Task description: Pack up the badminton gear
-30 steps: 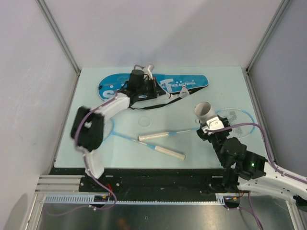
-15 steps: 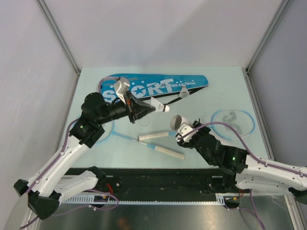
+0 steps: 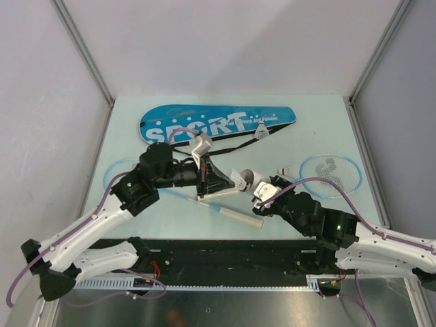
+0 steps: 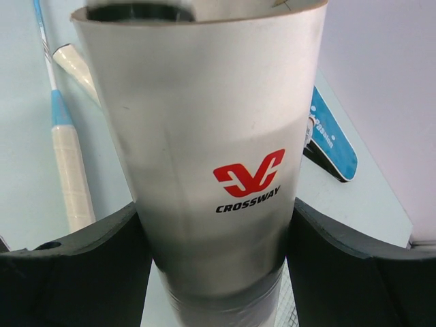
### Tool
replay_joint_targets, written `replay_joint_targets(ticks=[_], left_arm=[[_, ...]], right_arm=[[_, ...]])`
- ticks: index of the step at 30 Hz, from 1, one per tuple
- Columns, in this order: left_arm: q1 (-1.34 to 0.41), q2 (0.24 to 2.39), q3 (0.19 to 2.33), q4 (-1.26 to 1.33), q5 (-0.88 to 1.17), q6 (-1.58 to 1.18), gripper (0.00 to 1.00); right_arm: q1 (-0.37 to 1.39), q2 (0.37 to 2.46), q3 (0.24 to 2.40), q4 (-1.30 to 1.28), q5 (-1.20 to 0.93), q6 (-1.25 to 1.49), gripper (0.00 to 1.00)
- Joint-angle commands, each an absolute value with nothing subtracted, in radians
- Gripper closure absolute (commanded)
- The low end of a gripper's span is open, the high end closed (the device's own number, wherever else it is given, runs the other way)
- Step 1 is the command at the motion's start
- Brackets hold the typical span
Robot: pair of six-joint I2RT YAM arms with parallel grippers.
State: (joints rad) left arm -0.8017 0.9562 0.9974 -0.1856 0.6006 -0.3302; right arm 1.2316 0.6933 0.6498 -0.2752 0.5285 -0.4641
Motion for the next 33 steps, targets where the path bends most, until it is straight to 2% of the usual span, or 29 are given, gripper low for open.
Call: replay_joint_targets(ticks=[1, 6, 7, 8, 9, 11, 12, 14, 16, 18, 20, 23, 26, 29, 33], left_arm=[[-0.877, 1.015, 1.034, -0.195, 0.551, -0.299, 1.0], [-0.908, 1.121, 1.104, -0.186, 0.595, -0.33, 1.0], [-0.908, 1.13, 1.108, -0.178, 0.603, -0.347, 0.96], [-0.91, 1.131, 1.103, -0.155, 0.612, -0.354, 0.89], [-0.91, 1.123, 1.097, -0.137, 0.618, -0.359, 0.72], [-0.908, 1.112, 1.078, -0.091, 0.633, -0.374, 0.52], [-0.908, 1.114, 1.069, -0.086, 0.64, -0.379, 0.36], [-0.908, 1.12, 1.066, -0.068, 0.653, -0.387, 0.24], [-0.91, 1.114, 1.055, -0.037, 0.695, -0.403, 0.2], [-0.908, 1.095, 1.029, 0.033, 0.718, -0.425, 0.08], [-0.901, 1.057, 1.003, 0.102, 0.713, -0.44, 0.01], [-0.877, 0.996, 0.98, 0.126, 0.574, -0.446, 0.0], [-0.836, 0.963, 0.956, 0.127, 0.311, -0.463, 0.02], [-0.813, 1.008, 0.959, 0.126, 0.109, -0.506, 0.15], [-0.822, 1.17, 0.957, 0.211, -0.112, -0.497, 0.23]], right_arm=[[1.246, 0.669, 0.695, -0.235, 0.514, -0.46, 0.73], [1.256, 0.669, 0.693, -0.241, 0.523, -0.453, 0.73], [1.261, 0.666, 0.693, -0.245, 0.528, -0.451, 0.74], [1.264, 0.664, 0.69, -0.244, 0.529, -0.449, 0.74], [1.267, 0.661, 0.69, -0.245, 0.534, -0.448, 0.74], [1.272, 0.655, 0.689, -0.244, 0.538, -0.448, 0.74], [1.273, 0.652, 0.689, -0.245, 0.54, -0.446, 0.74], [1.275, 0.644, 0.687, -0.244, 0.545, -0.446, 0.74], [1.276, 0.638, 0.689, -0.245, 0.558, -0.442, 0.75], [1.281, 0.637, 0.689, -0.253, 0.606, -0.434, 0.76], [1.287, 0.631, 0.689, -0.262, 0.653, -0.42, 0.76], [1.292, 0.618, 0.69, -0.261, 0.771, -0.393, 0.75], [1.293, 0.585, 0.689, -0.265, 0.942, -0.37, 0.75], [1.293, 0.545, 0.69, -0.258, 1.121, -0.362, 0.73], [1.293, 0.476, 0.692, -0.235, 1.236, -0.354, 0.73]])
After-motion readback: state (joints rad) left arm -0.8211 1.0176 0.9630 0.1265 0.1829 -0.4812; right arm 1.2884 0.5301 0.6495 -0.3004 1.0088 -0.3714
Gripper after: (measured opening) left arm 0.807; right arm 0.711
